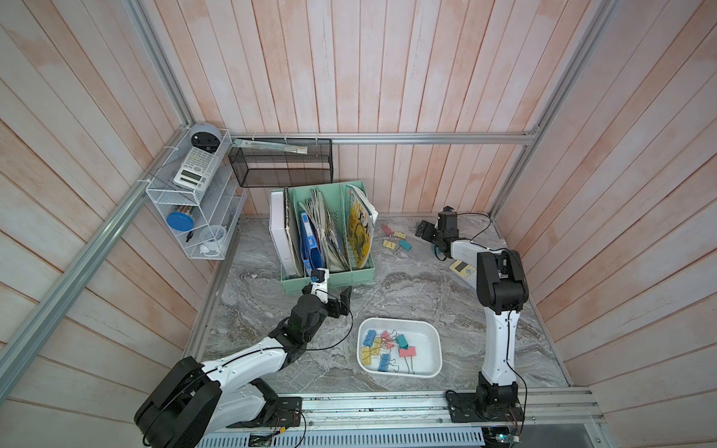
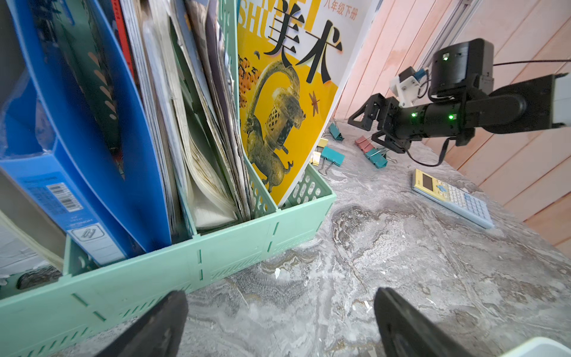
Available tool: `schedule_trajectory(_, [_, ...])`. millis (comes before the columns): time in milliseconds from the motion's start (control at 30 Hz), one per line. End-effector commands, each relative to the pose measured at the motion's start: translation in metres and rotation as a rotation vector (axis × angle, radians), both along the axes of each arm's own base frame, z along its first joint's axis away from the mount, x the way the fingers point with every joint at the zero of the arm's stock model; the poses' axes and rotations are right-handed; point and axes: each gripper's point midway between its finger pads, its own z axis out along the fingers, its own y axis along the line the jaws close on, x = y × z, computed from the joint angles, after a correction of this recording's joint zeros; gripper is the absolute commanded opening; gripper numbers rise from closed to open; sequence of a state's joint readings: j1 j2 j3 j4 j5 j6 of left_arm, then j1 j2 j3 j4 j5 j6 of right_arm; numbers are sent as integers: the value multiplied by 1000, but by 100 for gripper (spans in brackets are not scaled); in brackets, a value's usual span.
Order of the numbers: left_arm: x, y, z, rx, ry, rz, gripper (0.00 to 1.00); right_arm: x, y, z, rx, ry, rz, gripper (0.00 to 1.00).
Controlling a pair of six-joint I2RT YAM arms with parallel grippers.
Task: Put the binder clips in the storage box
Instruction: Adjust the binder clip at the center of the board, then pick up the binder clip at the center of the board.
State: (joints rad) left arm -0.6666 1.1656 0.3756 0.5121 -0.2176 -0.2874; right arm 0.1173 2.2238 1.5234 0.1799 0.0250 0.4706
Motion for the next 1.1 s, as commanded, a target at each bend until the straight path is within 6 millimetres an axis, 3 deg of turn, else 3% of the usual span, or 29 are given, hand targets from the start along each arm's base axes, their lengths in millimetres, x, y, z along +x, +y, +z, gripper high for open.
schedule_trajectory(0, [5,-1,8,4,-22,4,100,-4,-20,36,-11,-86,-74,98])
schedule_trajectory(133, [5,-1,10,2,-25,4,100,-22,-7,61,-47,-75,-12,98])
schedule_trajectory(300, [5,-2,10,-1,-24,4,100,-52,-22,85,-12,16,-94,98])
schedule_trajectory(533, [4,-3,13,-15,-27,-4,100,-62,-73,41,125,364,-199,95])
schedule_trajectory(700, [3,1,15,-14,-35,5,100,-69,-75,9,195,494,-194,84])
schedule_trajectory(800, [2,1,16,-16,-38,5,100,-68,-69,0,225,516,-171,73])
schedule_trajectory(933, [2,0,17,-21,-36,3,100,-67,-66,0,223,523,-151,61])
schedule_trajectory(1067, [2,0,18,-27,-36,0,100,-61,-67,2,204,529,-126,58])
